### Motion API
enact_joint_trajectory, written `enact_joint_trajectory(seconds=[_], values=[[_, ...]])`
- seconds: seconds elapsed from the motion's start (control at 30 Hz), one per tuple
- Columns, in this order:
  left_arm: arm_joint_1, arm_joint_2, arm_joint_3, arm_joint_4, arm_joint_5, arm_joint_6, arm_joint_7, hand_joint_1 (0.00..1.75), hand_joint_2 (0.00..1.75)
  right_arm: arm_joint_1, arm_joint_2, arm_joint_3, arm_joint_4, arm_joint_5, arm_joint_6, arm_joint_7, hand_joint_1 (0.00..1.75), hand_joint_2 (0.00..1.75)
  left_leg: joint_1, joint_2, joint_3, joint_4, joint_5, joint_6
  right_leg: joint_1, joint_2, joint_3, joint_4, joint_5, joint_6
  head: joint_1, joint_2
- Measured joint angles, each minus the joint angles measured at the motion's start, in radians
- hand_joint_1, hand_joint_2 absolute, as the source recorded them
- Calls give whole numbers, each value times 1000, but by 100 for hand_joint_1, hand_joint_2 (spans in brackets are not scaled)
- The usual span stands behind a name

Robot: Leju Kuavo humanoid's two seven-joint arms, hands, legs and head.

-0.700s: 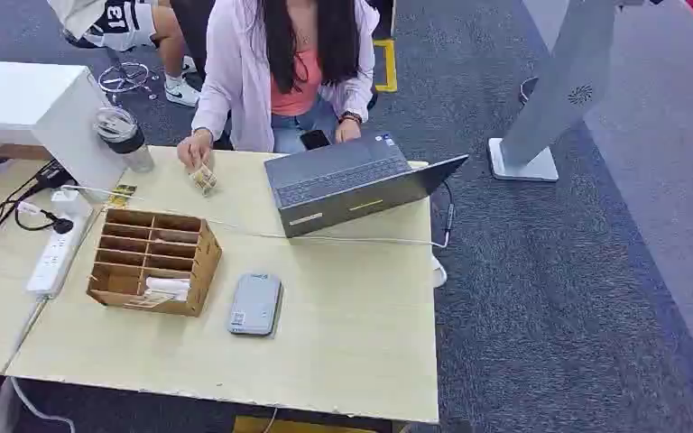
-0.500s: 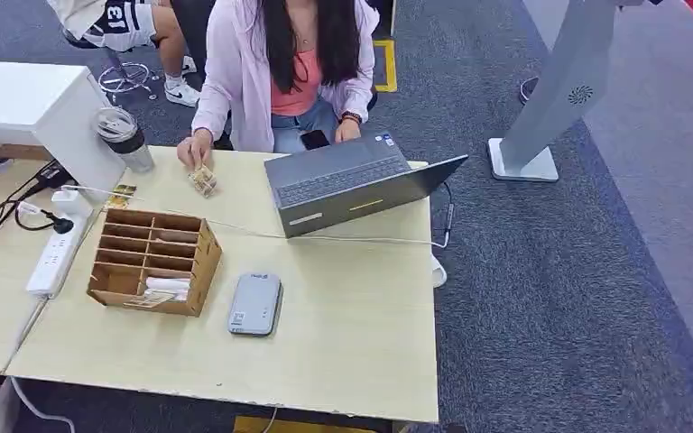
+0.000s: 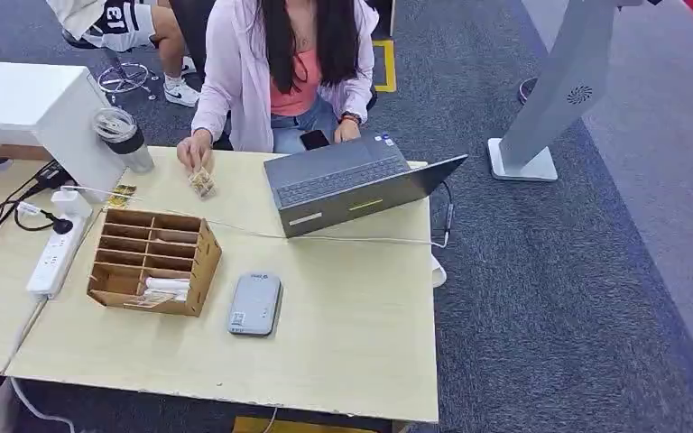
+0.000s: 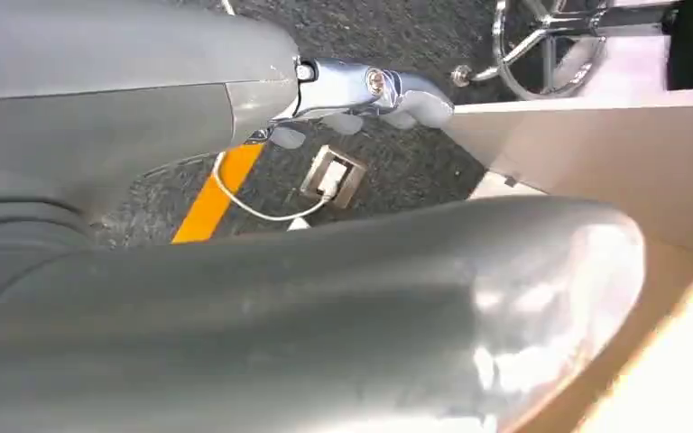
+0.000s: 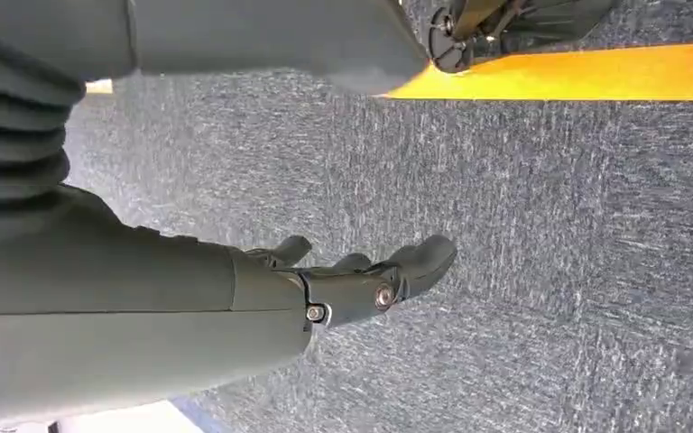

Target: Pass the card to the sensor for recognition and then transmit it.

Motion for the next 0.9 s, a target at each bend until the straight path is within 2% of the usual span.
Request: enact_joint_trajectory(seconds=[0.17,0.23,0.3,0.33,0.43,0.5,0.67,0.9], values=[[11,-25,41,-135,-52,-50,-31,0,0,-5,3,-24,6,25,-1,30,0,175,0,0,0,0,0,0,0,0,0,0,0,0,0,0],[41,-65,62,-334,-88,-94,-50,0,0,-10,3,-47,12,46,0,56,0,175,1,1,-1,1,0,0,1,1,-1,0,1,0,0,0],[50,-92,71,-514,-163,-193,-85,0,0,-15,3,-63,16,104,5,117,0,175,0,-1,-2,1,1,1,0,-2,0,0,1,0,0,0],[54,-103,70,-586,-174,-218,-86,0,0,-18,3,-64,16,122,6,121,0,175,0,-1,-2,1,1,1,0,-1,0,0,1,0,1,0],[68,-130,70,-774,-170,-220,-72,0,0,-27,3,-69,19,138,11,125,0,175,0,1,-1,1,1,1,0,1,0,0,2,1,0,0],[76,-139,70,-857,-164,-218,-66,0,0,-31,3,-71,21,143,11,125,0,175,0,1,-1,1,1,1,0,0,0,0,2,1,0,0],[97,-151,70,-960,-153,-207,-66,0,0,-38,3,-71,24,146,11,125,0,175,0,1,-1,1,1,1,0,0,0,0,2,1,1,0],[105,-160,66,-1025,-153,-199,-75,0,0,-40,3,-77,27,146,14,116,0,175,0,1,-1,1,1,1,0,0,0,0,2,1,0,0]])
